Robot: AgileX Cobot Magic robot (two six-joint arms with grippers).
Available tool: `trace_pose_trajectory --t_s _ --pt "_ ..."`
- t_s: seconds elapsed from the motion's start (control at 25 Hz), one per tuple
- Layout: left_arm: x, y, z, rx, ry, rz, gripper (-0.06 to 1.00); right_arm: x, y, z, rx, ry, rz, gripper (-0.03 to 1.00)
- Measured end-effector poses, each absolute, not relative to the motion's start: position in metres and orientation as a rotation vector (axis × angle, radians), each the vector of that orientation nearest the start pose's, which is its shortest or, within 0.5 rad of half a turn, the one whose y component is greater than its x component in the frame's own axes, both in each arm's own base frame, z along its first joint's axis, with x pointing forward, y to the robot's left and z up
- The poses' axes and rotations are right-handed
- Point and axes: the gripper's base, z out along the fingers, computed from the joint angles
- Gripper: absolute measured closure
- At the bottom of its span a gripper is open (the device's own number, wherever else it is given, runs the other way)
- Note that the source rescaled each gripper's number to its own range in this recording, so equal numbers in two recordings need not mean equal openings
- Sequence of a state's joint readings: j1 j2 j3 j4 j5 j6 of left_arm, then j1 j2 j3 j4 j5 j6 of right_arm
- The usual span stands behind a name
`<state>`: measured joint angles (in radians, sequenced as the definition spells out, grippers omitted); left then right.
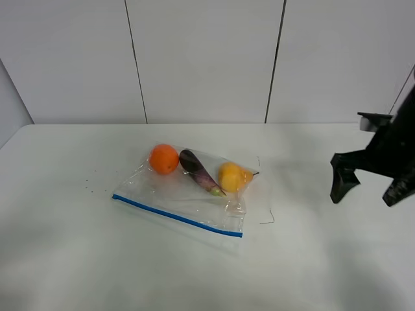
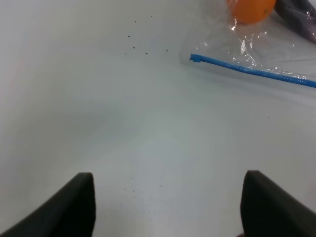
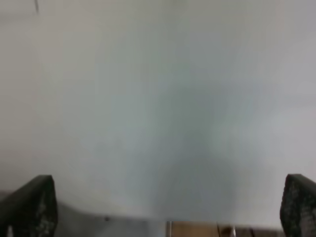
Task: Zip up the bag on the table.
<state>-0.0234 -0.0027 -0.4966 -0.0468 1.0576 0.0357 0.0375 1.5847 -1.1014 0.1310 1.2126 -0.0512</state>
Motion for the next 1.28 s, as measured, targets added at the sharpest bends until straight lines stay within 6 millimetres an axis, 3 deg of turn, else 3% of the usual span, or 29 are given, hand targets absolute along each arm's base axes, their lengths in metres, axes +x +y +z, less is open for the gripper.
trace_pose_trajectory --t_s 0.08,0.32,0.76,1.0,1.28 --pt "-0.005 -0.004 0.277 0.062 2.040 -0.048 0.08 0.245 0.020 0.240 -0.065 3.166 0.185 -0.03" --pt "-0.005 -0.004 0.277 0.062 2.040 -0.048 0.08 0.156 0.013 0.251 -0.082 2.919 0.115 -0.03" --pt "-0.005 -0.004 0.277 0.062 2.040 -0.048 0.08 0.035 0.006 0.281 -0.087 2.235 0.075 -0.03" --pt "-0.005 -0.004 0.277 0.062 2.040 -0.048 0.08 -0.001 0.003 0.281 -0.038 2.019 0.072 -0.03" --pt "-0.005 -0.004 0.277 0.062 2.040 -0.048 0.08 -0.004 0.003 0.281 -0.033 2.000 0.068 -0.03"
